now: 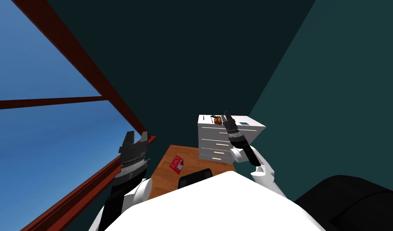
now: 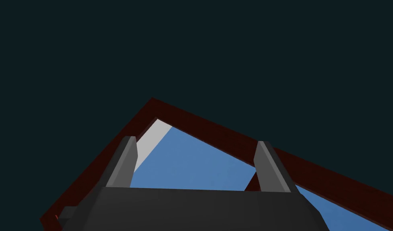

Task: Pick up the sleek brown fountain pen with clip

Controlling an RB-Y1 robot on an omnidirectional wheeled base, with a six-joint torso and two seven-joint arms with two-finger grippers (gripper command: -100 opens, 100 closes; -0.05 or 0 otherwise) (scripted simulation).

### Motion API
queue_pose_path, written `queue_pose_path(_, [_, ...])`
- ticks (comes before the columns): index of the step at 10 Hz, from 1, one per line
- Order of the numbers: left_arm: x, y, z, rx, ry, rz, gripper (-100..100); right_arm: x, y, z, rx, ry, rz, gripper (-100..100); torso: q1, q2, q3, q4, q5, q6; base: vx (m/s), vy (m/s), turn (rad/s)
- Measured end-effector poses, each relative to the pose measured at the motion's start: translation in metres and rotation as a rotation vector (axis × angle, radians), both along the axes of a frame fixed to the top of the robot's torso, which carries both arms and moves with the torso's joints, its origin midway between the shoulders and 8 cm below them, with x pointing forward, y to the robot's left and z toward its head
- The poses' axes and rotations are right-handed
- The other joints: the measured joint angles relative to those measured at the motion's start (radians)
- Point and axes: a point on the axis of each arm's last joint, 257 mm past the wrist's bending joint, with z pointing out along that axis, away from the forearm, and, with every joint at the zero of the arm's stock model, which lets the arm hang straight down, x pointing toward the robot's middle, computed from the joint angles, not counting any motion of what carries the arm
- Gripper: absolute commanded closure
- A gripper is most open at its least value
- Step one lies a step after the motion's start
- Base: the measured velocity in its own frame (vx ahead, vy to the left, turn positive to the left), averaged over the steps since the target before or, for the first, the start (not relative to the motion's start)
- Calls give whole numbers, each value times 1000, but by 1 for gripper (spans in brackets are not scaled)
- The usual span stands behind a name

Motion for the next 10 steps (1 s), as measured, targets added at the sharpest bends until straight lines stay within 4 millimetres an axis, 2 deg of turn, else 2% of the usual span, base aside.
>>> queue_pose_path(10, [0, 0, 0, 0, 0, 0, 0, 47, -27, 9, -45, 162, 55, -100, 1, -1, -1, 0, 0, 0, -1, 70, 103])
